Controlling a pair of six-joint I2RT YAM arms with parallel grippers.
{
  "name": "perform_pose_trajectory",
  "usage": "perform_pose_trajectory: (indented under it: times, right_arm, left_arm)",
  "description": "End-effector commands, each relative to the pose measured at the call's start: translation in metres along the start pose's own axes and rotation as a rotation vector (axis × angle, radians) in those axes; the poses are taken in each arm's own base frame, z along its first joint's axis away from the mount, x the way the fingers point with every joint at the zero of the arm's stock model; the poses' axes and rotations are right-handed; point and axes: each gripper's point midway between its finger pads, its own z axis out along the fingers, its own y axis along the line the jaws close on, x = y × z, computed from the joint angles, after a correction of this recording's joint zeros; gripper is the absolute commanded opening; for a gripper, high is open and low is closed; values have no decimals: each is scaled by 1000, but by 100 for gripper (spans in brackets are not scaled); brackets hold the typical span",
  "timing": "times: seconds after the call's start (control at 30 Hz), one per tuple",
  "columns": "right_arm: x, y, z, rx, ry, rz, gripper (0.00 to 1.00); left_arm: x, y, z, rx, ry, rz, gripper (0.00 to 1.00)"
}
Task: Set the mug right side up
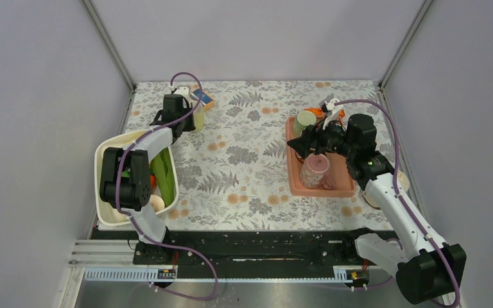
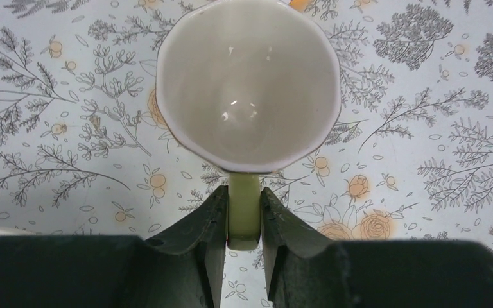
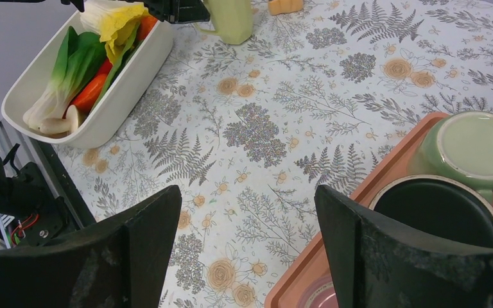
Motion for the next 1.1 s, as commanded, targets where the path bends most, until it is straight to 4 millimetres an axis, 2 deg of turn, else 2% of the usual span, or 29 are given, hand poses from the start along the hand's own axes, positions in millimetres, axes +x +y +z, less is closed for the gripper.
perform_pose_trajectory:
  times: [0.0, 0.2, 0.4, 0.5, 0.67, 0.8, 0.9, 1.07]
  right_arm:
    - [-22, 1, -7, 16, -50, -51, 85]
    - [-28, -3, -12, 45, -31, -102, 85]
    - [-16, -21, -27, 147, 78, -218, 88]
    - [1, -33, -40, 199, 197, -303, 89]
    - [44, -65, -66, 312, 435, -413, 90]
    - [82, -81, -80, 345, 570, -453, 91]
    - [101, -89, -88, 366, 641, -467, 91]
    - [129, -88, -98, 327, 739, -474, 90]
  left_arm:
    - [-10, 9, 0, -35, -10, 14, 30]
    - [-6, 7, -1, -23, 10, 17, 42]
    - [-5, 4, -2, -6, 11, 15, 56]
    - [-7, -1, -5, 17, 6, 13, 65]
    - [-11, -14, -13, 89, -8, -5, 78]
    - [-17, -19, -23, 113, -26, -15, 86]
    - [-23, -25, -33, 145, -46, -20, 99]
    - [-38, -39, -60, 208, -104, -2, 99]
